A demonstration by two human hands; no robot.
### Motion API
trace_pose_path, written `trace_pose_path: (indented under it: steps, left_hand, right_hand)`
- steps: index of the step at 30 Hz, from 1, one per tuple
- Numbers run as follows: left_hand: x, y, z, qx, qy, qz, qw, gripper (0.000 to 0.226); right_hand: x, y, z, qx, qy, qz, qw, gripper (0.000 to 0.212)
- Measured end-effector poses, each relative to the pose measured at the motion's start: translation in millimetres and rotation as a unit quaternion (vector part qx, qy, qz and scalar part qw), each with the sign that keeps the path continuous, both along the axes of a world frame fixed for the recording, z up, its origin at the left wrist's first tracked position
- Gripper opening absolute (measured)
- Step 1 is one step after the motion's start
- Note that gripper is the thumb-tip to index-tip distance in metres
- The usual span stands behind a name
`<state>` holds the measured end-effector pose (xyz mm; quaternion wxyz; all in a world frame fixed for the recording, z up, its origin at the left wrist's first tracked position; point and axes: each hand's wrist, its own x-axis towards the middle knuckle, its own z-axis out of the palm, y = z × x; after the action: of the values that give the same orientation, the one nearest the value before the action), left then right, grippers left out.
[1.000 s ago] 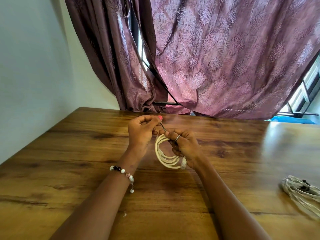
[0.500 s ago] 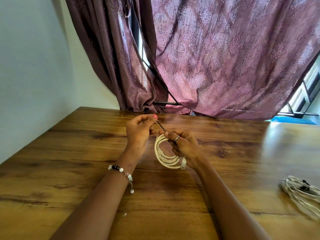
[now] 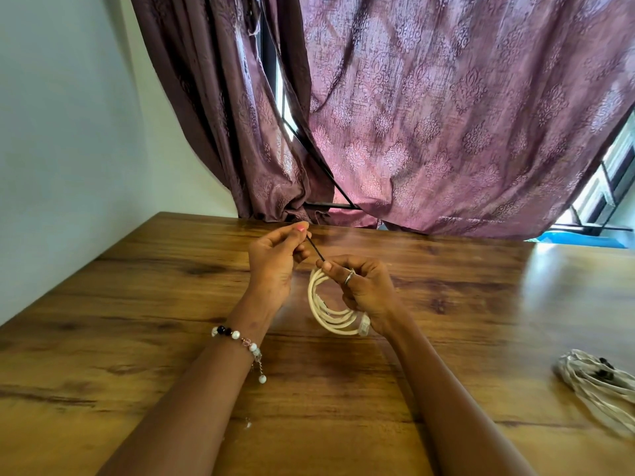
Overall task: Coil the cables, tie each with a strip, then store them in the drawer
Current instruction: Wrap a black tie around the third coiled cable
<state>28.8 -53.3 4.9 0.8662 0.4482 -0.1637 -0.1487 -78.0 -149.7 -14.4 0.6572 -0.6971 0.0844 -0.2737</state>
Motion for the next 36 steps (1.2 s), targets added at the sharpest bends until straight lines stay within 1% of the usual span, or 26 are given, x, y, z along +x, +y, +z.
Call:
trace_pose_path:
  steps: [10,14,19,28,31,34,36]
  left_hand:
    - [-1.2,1.8,1.0,0.009,-0.003,0.000,1.000,0.009]
    - [-2.8,3.0,2.4,0.015,0.010,0.002,1.000,0.003]
    - [-1.1,2.6,1.0,0.023,0.015,0.011,1.000,0.009]
    - [0.4,2.4,-1.1,0.030,0.020,0.012,0.999,0.007]
    - [-0.4,3.2,-0.8,0.039,0.019,-0.002,0.999,0.007]
    - [-6.1,3.3,1.8,0.066,0.001,-0.044,0.997,0.005]
    - [-7.0,4.0,3.8,0.070,-0.009,-0.045,0.997,0.007]
  right_hand:
    - [-0.8,0.5,1.1,0.000,0.000,0.004,1.000,0.018]
    - [-1.6,-1.6,0.0,0.006,0.003,0.018,1.000,0.022]
    - [-3.5,-2.3,0.1,0.014,0.010,0.025,1.000,0.022]
    - [-4.1,-2.5,0.4,0.007,0.017,0.029,0.999,0.023]
    - [-4.0,-2.8,0.0,0.004,0.013,0.031,0.999,0.024]
    - [-3.0,-4.2,-1.3,0.004,0.006,0.035,0.999,0.022]
    - [-2.7,-3.5,-1.2,0.008,0.003,0.037,0.999,0.021]
